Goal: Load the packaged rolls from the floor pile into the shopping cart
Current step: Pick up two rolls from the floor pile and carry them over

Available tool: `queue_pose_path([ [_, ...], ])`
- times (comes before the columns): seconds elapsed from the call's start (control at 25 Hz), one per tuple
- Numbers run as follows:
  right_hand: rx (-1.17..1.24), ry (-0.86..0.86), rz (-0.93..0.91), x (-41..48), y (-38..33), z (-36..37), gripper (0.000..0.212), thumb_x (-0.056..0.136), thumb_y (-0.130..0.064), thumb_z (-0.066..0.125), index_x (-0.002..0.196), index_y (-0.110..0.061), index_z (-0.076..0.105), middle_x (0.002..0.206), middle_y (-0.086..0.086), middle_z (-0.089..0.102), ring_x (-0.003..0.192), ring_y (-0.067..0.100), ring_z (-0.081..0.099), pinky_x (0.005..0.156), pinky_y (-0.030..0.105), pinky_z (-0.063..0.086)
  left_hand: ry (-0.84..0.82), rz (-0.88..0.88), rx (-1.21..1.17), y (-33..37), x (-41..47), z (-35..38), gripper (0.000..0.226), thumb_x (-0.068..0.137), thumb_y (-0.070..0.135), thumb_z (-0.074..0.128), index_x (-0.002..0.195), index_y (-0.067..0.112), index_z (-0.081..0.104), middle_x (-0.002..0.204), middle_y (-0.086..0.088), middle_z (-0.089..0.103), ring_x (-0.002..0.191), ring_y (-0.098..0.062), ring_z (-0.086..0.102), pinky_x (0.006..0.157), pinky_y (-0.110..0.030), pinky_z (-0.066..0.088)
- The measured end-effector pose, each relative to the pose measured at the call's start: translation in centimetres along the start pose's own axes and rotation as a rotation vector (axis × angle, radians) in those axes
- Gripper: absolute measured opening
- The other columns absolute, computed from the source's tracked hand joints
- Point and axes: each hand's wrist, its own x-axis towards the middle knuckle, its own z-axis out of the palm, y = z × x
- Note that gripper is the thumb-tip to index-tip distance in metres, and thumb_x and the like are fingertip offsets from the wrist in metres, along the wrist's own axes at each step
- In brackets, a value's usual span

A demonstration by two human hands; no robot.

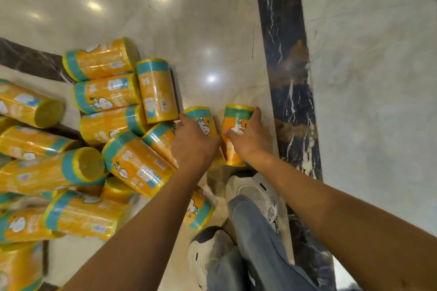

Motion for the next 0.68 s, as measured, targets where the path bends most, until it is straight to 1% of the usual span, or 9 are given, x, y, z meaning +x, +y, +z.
queue_pose_path([
  [0.12, -0.061, -0.010, -0.031, -2.6, -1.4, -2.8, 0.092, 0.086, -0.047, 0.064, 0.151, -0.019, 0.006, 0.137, 0.010, 0.047, 0.119, 0.032, 0.052, 0.093, 0.040, 0.045, -0.018, 0.025, -0.099, 0.5, -1.3, -3.4, 0.066, 0.075, 0.037, 0.074, 0.127, 0.009, 0.044, 0.122, -0.013, 0.058, 0.112, -0.032, 0.055, 0.088, -0.039, 0.046],
  [0.2, -0.056, -0.001, -0.074, -5.3, -2.9, -5.4, 0.091, 0.087, -0.047, 0.063, 0.152, -0.017, 0.005, 0.137, 0.011, 0.048, 0.119, 0.033, 0.053, 0.095, 0.042, 0.046, 0.034, 0.062, -0.157, 1.3, -3.0, -7.0, 0.068, 0.075, 0.033, 0.074, 0.130, 0.010, 0.044, 0.122, -0.011, 0.059, 0.111, -0.032, 0.056, 0.085, -0.035, 0.044],
  [0.28, -0.005, 0.029, -0.105, -9.3, -5.3, -9.2, 0.092, 0.086, -0.046, 0.064, 0.152, -0.019, 0.006, 0.136, 0.012, 0.049, 0.117, 0.034, 0.053, 0.095, 0.046, 0.048, 0.108, 0.126, -0.200, 2.6, -5.9, -12.1, 0.073, 0.073, 0.030, 0.075, 0.135, 0.010, 0.041, 0.121, -0.010, 0.061, 0.112, -0.032, 0.056, 0.082, -0.033, 0.042],
  [0.36, 0.005, 0.085, -0.156, -14.4, -8.6, -14.3, 0.094, 0.086, -0.048, 0.062, 0.152, -0.022, 0.001, 0.138, 0.014, 0.046, 0.120, 0.035, 0.051, 0.096, 0.045, 0.047, 0.168, 0.217, -0.246, 4.6, -9.9, -18.3, 0.081, 0.072, 0.030, 0.077, 0.141, 0.011, 0.037, 0.122, -0.011, 0.061, 0.113, -0.034, 0.056, 0.086, -0.036, 0.043],
  [0.4, 0.001, 0.116, -0.187, -17.2, -10.4, -17.3, 0.094, 0.087, -0.048, 0.061, 0.152, -0.022, -0.001, 0.140, 0.014, 0.044, 0.123, 0.035, 0.048, 0.097, 0.043, 0.044, 0.184, 0.273, -0.262, 5.8, -12.1, -21.7, 0.084, 0.072, 0.029, 0.077, 0.142, 0.011, 0.035, 0.123, -0.011, 0.061, 0.113, -0.034, 0.056, 0.088, -0.036, 0.042],
  [0.48, 0.001, 0.188, -0.236, -22.9, -13.8, -23.3, 0.093, 0.088, -0.049, 0.061, 0.153, -0.023, -0.001, 0.140, 0.013, 0.045, 0.125, 0.034, 0.047, 0.097, 0.040, 0.042, 0.205, 0.373, -0.273, 8.3, -16.7, -28.4, 0.085, 0.073, 0.028, 0.077, 0.144, 0.014, 0.033, 0.123, -0.010, 0.061, 0.113, -0.034, 0.056, 0.087, -0.033, 0.040],
  [0.52, -0.006, 0.226, -0.250, -25.8, -15.5, -26.2, 0.094, 0.087, -0.051, 0.060, 0.153, -0.024, 0.000, 0.138, 0.013, 0.047, 0.123, 0.034, 0.048, 0.096, 0.040, 0.042, 0.217, 0.418, -0.272, 9.4, -18.9, -31.4, 0.086, 0.073, 0.028, 0.077, 0.145, 0.015, 0.032, 0.123, -0.008, 0.062, 0.113, -0.033, 0.056, 0.087, -0.032, 0.039],
  [0.6, 0.001, 0.312, -0.300, -32.5, -18.9, -32.8, 0.094, 0.086, -0.053, 0.060, 0.152, -0.027, -0.001, 0.134, 0.012, 0.051, 0.120, 0.034, 0.051, 0.092, 0.038, 0.044, 0.262, 0.565, -0.294, 12.1, -24.0, -38.6, 0.085, 0.072, 0.031, 0.077, 0.144, 0.022, 0.033, 0.120, -0.002, 0.064, 0.109, -0.029, 0.059, 0.086, -0.031, 0.042],
  [0.68, 0.060, 0.426, -0.401, -39.7, -21.8, -39.6, 0.093, 0.086, -0.052, 0.060, 0.152, -0.028, -0.002, 0.131, 0.009, 0.054, 0.118, 0.031, 0.052, 0.090, 0.036, 0.044, 0.332, 0.715, -0.333, 15.4, -29.7, -46.0, 0.080, 0.075, 0.036, 0.074, 0.143, 0.029, 0.033, 0.115, 0.007, 0.065, 0.105, -0.022, 0.062, 0.082, -0.026, 0.043],
])
